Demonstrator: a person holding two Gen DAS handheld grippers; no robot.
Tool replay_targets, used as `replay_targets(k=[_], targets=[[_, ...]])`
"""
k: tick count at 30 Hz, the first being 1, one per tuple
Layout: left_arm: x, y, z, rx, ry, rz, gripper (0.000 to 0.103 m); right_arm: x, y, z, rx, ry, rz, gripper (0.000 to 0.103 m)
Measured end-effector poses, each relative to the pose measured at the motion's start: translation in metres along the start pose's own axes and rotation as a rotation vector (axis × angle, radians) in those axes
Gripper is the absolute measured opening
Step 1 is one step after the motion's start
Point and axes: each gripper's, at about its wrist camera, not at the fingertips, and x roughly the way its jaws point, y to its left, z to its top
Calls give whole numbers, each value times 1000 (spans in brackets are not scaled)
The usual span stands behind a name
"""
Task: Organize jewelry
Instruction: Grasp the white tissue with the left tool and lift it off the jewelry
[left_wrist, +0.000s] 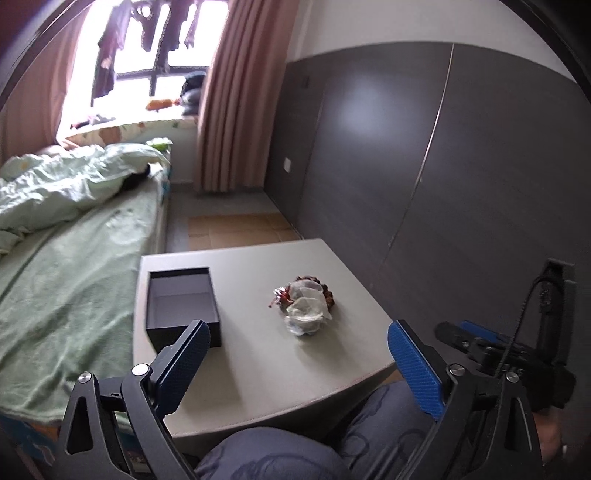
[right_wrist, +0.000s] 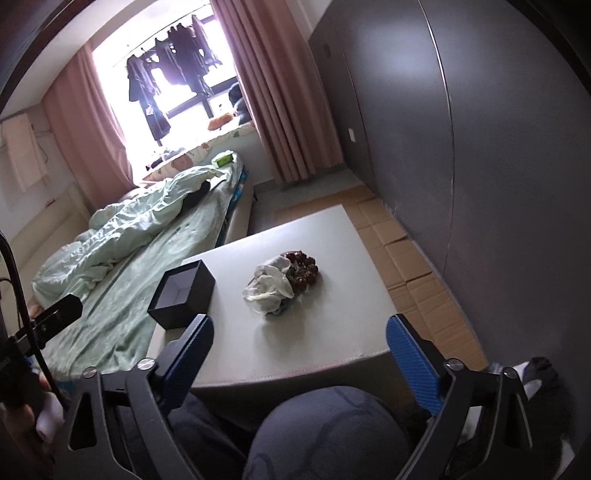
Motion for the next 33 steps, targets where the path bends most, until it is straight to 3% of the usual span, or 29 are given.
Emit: replay_targets(k=[4, 8, 16, 23, 27, 31, 33], targets=[[33, 1, 11, 4, 80, -41, 95, 31, -13, 1, 49, 46, 27, 80], [70, 2, 16, 6, 168, -58, 86, 57, -23, 0, 82, 76, 56, 76], [145, 11, 27, -7, 324, -95, 85, 107, -44, 14, 173, 129, 111, 69], [197, 14, 30, 3, 424, -78, 85, 137, -53, 29, 227, 147, 138, 67], [216, 16, 22, -9, 441, -35, 84, 151, -58, 33, 274, 163, 173, 66], [234, 21, 8, -48, 518, -44, 66, 161, -59, 31, 303, 189, 207, 66], [236, 26, 7, -65, 531, -36, 44, 164, -58, 31, 308, 198, 220, 66]])
